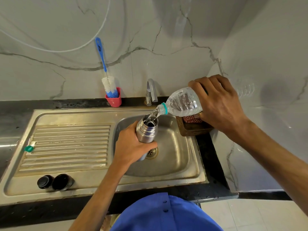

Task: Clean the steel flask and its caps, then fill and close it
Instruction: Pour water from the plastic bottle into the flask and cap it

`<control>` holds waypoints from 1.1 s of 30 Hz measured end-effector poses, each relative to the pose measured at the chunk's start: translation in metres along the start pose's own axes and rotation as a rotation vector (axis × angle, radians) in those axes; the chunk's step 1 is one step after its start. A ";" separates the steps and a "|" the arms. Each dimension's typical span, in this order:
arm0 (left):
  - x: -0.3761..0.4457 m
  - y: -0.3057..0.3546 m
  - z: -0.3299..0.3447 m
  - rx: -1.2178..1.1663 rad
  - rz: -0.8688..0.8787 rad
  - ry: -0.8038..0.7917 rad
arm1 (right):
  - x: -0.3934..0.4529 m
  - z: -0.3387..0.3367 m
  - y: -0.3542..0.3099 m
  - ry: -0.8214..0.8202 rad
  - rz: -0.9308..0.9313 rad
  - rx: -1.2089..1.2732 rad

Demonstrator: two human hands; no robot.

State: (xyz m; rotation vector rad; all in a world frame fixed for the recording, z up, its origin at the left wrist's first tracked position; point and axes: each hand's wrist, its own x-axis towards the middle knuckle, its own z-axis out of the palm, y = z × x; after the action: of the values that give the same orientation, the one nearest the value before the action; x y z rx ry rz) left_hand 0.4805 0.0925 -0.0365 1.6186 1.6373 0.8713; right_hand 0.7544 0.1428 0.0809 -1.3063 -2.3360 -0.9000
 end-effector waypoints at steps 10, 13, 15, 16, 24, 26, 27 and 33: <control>-0.002 -0.003 0.001 0.005 -0.023 -0.004 | 0.001 0.001 0.001 0.035 -0.004 -0.014; -0.002 -0.003 0.000 0.005 -0.034 -0.002 | 0.001 0.000 0.001 0.031 -0.004 -0.015; -0.003 -0.003 0.000 0.001 -0.037 -0.004 | 0.001 -0.001 0.001 0.034 -0.007 -0.016; -0.003 -0.004 0.000 0.001 -0.034 -0.005 | 0.001 -0.001 0.001 0.035 -0.008 -0.016; -0.005 -0.006 -0.001 -0.005 -0.029 -0.008 | 0.003 -0.002 0.002 0.027 -0.002 -0.024; -0.005 -0.006 -0.002 -0.010 -0.028 -0.012 | 0.004 -0.002 0.002 0.016 0.000 -0.026; -0.005 -0.006 -0.002 -0.013 -0.030 -0.012 | 0.004 -0.002 0.002 0.015 0.000 -0.024; -0.006 -0.006 -0.003 -0.033 -0.016 0.000 | 0.003 -0.001 -0.001 0.028 0.002 -0.014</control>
State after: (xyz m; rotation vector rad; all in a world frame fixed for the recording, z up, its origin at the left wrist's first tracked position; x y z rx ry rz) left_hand 0.4748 0.0862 -0.0393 1.5811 1.6252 0.8857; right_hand 0.7516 0.1436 0.0833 -1.2926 -2.3108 -0.9298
